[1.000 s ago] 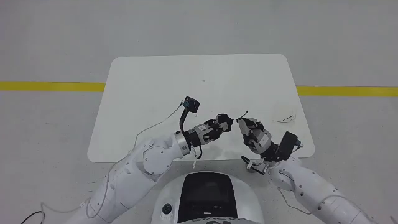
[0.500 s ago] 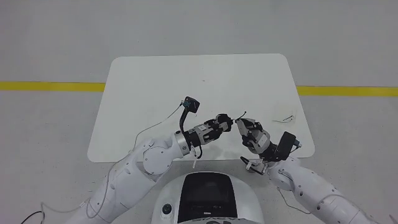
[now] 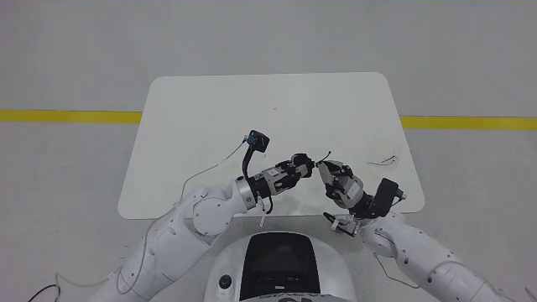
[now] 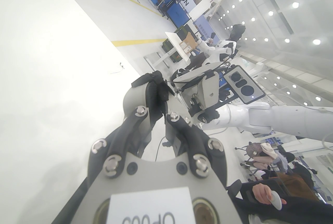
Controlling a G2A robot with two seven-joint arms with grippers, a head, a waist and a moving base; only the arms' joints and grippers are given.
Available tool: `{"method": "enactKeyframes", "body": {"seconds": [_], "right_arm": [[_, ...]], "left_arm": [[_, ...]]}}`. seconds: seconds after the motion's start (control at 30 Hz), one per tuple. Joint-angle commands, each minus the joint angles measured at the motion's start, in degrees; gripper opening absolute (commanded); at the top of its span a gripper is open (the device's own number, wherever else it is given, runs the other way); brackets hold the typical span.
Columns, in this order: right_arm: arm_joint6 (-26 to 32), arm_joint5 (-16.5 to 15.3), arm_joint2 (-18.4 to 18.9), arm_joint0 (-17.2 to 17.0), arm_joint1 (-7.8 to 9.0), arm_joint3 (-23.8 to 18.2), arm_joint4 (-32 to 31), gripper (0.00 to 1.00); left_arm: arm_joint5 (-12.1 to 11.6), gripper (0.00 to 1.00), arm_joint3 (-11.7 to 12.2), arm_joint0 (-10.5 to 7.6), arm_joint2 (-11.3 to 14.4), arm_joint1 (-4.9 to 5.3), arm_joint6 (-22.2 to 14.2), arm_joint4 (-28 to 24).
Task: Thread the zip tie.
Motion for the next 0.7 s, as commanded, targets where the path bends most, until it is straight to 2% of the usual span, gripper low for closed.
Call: {"method": "enactKeyframes", "body": {"seconds": [0.0, 0.67], "right_arm": [[0.0, 0.0, -0.1, 0.1, 0.06, 0.0, 0.1, 0.0], [0.6, 0.0, -1.9, 1.1, 0.72, 0.1, 1.3, 0.0]], "left_arm": [[0.0, 0.0, 0.0, 0.0, 0.0, 0.0, 0.0, 0.0], [0.0, 0.0, 0.0, 0.0, 0.0, 0.0, 0.0, 0.0]]}}
